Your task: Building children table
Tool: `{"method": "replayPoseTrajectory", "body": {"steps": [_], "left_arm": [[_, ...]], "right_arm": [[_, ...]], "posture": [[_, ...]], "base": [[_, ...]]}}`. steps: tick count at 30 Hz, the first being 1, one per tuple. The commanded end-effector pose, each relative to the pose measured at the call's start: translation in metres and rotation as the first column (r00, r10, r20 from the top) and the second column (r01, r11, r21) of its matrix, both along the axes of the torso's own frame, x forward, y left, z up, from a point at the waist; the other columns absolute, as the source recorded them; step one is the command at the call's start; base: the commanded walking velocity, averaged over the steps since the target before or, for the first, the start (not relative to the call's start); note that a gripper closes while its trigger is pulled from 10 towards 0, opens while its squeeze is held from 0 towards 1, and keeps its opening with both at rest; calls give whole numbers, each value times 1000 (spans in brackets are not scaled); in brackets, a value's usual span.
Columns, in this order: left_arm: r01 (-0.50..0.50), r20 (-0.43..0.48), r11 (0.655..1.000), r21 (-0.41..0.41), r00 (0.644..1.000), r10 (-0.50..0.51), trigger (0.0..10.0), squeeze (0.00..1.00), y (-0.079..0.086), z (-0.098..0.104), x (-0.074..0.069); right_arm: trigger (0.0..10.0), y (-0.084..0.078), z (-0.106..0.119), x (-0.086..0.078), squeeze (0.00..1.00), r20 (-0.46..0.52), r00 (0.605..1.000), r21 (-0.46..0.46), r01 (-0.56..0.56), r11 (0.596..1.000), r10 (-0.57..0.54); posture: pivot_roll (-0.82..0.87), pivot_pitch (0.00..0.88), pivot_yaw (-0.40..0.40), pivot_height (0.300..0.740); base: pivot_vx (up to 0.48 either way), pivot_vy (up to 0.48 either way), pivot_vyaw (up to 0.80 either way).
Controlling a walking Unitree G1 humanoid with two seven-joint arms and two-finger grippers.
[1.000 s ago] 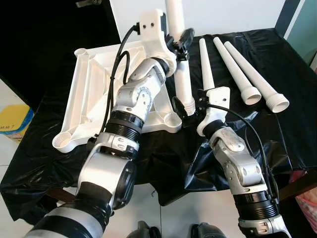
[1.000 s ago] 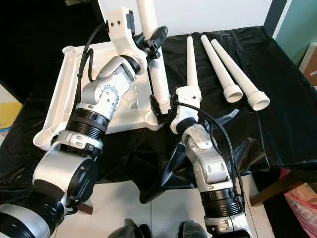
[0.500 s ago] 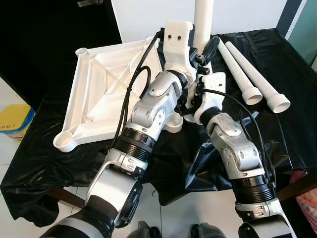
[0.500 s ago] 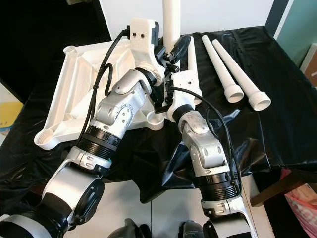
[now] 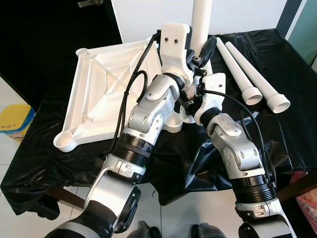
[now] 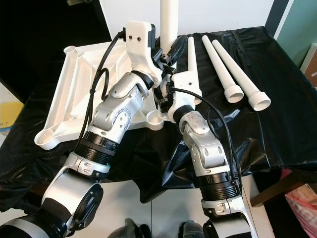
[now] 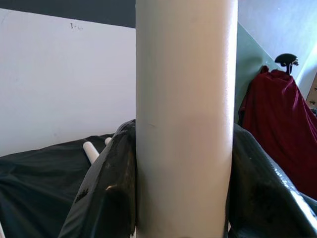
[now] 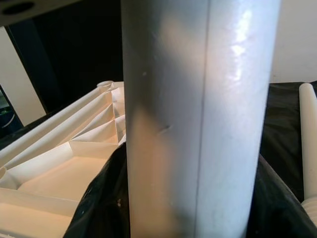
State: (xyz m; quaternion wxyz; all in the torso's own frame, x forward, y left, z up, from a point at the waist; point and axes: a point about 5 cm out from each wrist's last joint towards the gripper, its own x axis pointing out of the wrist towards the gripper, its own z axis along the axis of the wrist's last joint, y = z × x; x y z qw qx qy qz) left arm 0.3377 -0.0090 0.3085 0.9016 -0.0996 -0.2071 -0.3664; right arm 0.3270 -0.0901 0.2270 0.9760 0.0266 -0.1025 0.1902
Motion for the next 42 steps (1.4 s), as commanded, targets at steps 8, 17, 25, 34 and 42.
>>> {"method": "replayPoseTrajectory", "body": {"steps": [8,17,25,34,42], "left_arm": [[201,46,978,58,978,-204,10000,1000,-24,-3,-22],[156,38,988,-8,987,-156,10000,0,-13,4,-17],[98,-6,993,-58,995,-99,10000,0,4,-5,-11],[-52,-87,999,-8,995,51,10000,0,36,-40,-3],[-186,-184,980,70,963,196,10000,0,69,-81,5]], "right_arm": [[10000,-3,-2,6,0,-52,997,34,60,998,-59],[10000,-21,-8,10,0,-71,978,66,198,978,-194],[10000,-30,-17,6,0,-15,969,57,246,967,-246],[10000,-45,-29,0,0,59,937,54,340,939,-343],[10000,-53,-42,-10,0,83,926,60,364,930,-368]], "posture": [[-247,79,84,740],[-247,75,83,740],[-246,69,78,740],[-231,57,69,740],[-230,53,71,740]], "base": [[0,0,0],[0,0,0],[0,0,0],[0,0,0],[0,0,0]]}}
